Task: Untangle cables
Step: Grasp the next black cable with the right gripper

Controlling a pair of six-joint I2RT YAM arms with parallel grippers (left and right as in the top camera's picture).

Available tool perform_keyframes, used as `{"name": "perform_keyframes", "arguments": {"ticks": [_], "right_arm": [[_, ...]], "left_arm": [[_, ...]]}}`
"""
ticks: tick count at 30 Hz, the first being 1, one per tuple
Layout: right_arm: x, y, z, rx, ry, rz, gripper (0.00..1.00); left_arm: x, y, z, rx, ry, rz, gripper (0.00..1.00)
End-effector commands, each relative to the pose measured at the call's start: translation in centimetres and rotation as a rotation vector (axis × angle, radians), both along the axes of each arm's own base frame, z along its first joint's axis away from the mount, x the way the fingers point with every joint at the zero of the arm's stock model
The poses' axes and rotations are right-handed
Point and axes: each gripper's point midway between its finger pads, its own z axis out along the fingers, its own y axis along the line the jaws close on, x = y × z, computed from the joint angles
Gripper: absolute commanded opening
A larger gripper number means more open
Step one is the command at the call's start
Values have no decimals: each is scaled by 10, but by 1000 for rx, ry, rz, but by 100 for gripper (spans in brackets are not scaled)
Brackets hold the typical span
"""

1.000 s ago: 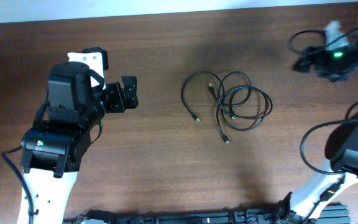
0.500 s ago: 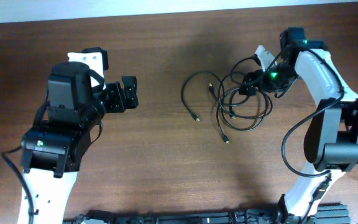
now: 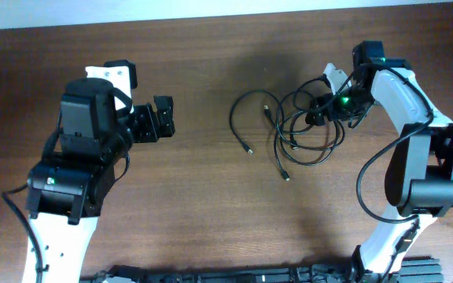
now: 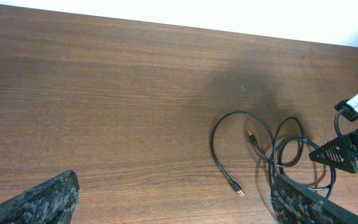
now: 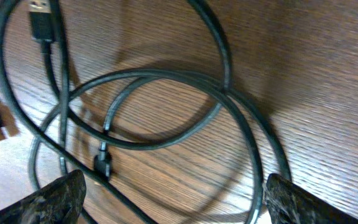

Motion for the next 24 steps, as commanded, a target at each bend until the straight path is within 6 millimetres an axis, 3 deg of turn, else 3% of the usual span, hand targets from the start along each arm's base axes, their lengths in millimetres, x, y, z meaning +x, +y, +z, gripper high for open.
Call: {"name": "perform_keyframes", "arguments": {"ticks": [1,9,10,12,16,19,24], "right_arm": [[-5,-6,-4,-38,17,1,91],[-28,-4,-22,-31,86,3,90],[-31,-3,-25,-27,96,3,87],[-34,2,-25,4,105,4,71],[-35,26,-15,152,107,6,7],[-33,43,-4,273,96,8,4],[-36,51,22,328,152,-53,4]], "left_arm": [[2,3,6,13,-19,2,99],[2,3,6,14,-19,2,99],[2,3,6,14,-19,2,99],[2,3,6,14,-19,2,99],[2,3,6,14,-19,2,99],[2,3,6,13,-19,3,99],[2,3,6,14,-19,2,99]]}}
